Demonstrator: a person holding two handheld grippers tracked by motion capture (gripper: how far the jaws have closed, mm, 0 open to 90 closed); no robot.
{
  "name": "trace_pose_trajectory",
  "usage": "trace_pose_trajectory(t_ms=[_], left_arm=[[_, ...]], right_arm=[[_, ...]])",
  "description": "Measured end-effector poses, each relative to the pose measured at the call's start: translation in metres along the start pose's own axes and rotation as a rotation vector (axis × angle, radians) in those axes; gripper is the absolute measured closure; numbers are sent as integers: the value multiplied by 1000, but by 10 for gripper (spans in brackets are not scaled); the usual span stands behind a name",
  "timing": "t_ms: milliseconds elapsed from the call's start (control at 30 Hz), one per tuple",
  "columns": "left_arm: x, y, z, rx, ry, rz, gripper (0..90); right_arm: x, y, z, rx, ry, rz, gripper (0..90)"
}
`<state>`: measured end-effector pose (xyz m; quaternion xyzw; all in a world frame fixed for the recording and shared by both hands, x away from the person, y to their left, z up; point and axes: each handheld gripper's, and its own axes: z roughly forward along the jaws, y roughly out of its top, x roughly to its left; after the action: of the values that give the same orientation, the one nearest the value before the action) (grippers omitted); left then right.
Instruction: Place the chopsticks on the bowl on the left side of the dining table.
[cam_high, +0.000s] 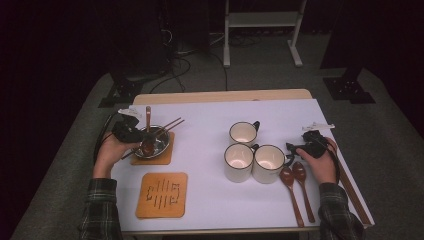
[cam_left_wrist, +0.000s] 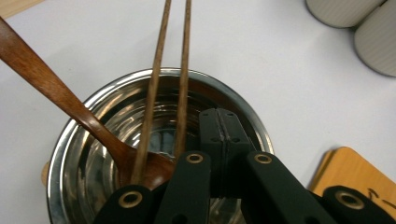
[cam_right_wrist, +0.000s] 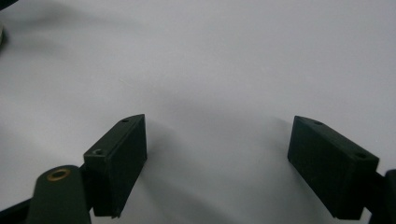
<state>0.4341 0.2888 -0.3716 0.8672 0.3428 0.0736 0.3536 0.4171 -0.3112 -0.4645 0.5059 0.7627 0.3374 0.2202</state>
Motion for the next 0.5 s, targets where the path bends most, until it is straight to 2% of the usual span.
trace_pose_trajectory(t_ms=[267, 500], left_arm=[[-13, -2, -4, 4, 11, 1, 900], [-12, -14, -5, 13, 22, -30, 900]], right_arm=[[0, 0, 0, -1, 1, 0, 182], [0, 0, 0, -1, 1, 1, 182]])
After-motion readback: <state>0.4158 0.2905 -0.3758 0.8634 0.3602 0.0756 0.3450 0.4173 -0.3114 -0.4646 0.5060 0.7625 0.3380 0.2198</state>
